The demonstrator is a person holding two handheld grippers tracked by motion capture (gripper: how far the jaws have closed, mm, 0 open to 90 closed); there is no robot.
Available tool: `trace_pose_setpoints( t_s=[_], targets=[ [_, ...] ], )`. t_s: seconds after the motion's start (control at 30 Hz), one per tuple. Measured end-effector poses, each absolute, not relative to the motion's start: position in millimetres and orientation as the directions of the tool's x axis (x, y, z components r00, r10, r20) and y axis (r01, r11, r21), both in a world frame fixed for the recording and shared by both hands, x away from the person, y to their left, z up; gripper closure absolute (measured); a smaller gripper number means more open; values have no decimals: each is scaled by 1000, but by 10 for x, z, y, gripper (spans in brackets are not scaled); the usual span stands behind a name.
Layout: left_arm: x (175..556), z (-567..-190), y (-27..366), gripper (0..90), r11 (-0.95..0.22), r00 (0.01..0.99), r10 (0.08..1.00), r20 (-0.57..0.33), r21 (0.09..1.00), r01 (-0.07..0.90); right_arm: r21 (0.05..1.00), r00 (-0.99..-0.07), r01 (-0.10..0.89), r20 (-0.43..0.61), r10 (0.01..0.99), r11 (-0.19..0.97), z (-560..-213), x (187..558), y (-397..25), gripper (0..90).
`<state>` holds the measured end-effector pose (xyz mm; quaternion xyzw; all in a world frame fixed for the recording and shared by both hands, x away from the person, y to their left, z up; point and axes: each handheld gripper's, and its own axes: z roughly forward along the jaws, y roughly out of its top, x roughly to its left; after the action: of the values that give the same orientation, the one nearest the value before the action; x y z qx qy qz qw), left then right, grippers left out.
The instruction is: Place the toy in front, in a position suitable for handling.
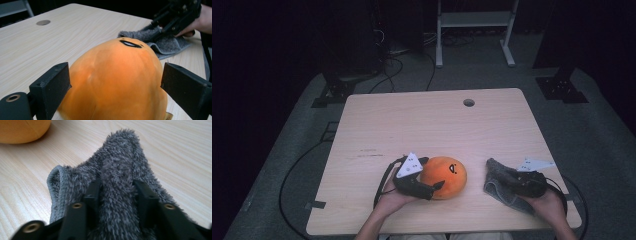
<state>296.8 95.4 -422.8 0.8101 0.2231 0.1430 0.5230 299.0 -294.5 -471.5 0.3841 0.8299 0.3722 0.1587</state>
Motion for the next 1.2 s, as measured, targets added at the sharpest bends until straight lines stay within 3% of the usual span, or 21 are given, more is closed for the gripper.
trace_pose_setpoints(
  t_s=[0.1,0.3,0.5,0.63,0.83,0.9,0.97,1.2],
  targets=[
    [2935,-4236,972,75,-353,851,524,16,914,201,730,-638,534,16,770,427,-4710,2994,-2927,682],
    [2924,-4228,978,75,-348,854,521,0,913,213,713,-614,566,29,789,414,-4597,3055,-2954,745],
    [2929,-4213,1060,75,-357,846,531,48,918,172,813,-654,476,72,753,336,-4319,2995,-2938,747],
    [2964,-4282,1100,75,-354,839,543,33,915,194,866,-777,345,47,628,362,-4045,2885,-2588,746],
    [2963,-4364,974,79,-393,863,504,45,901,182,843,-872,258,-8,490,473,-4002,2862,-2083,730],
    [2984,-4380,925,78,-403,868,497,20,890,211,836,-873,253,-18,487,486,-4025,2864,-2035,717],
    [3013,-4440,818,24,-448,868,493,54,871,200,842,-834,219,-100,543,492,-4122,2847,-1936,711],
    [3016,-4434,848,37,-451,876,478,62,873,184,854,-810,222,-107,576,471,-4233,2841,-1920,717]
  ],
)
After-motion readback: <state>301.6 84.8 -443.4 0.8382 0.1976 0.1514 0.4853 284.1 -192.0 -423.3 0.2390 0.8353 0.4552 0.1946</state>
